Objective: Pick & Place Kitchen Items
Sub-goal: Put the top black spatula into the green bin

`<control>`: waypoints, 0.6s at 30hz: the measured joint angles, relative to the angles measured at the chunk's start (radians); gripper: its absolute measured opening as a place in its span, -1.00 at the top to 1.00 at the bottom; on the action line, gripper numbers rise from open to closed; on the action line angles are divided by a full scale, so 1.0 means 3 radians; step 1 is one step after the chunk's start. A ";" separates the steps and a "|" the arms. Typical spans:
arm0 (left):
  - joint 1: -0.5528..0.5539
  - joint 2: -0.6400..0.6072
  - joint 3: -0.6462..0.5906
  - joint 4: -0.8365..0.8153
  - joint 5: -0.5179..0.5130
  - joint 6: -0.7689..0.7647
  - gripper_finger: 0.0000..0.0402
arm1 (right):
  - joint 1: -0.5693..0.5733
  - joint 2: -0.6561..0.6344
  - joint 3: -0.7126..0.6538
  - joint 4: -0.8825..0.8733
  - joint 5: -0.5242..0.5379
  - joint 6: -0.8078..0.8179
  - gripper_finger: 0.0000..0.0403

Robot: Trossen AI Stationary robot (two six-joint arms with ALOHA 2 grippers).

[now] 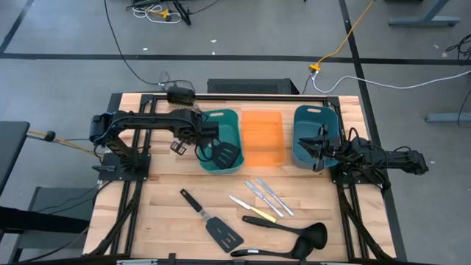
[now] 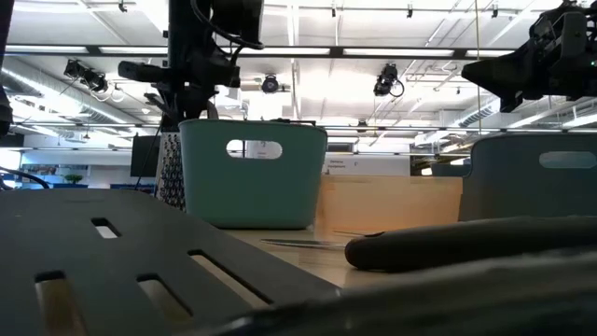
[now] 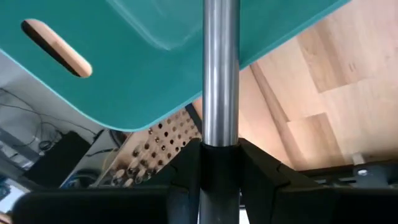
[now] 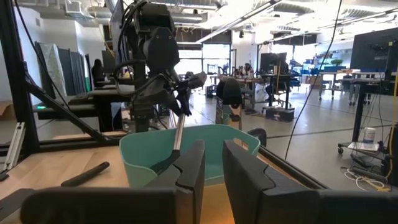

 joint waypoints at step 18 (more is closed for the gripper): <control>0.0055 0.0001 0.0000 0.0010 0.0027 -0.0060 -0.06 | -0.0001 0.0000 0.0000 0.0006 0.0000 0.0000 0.66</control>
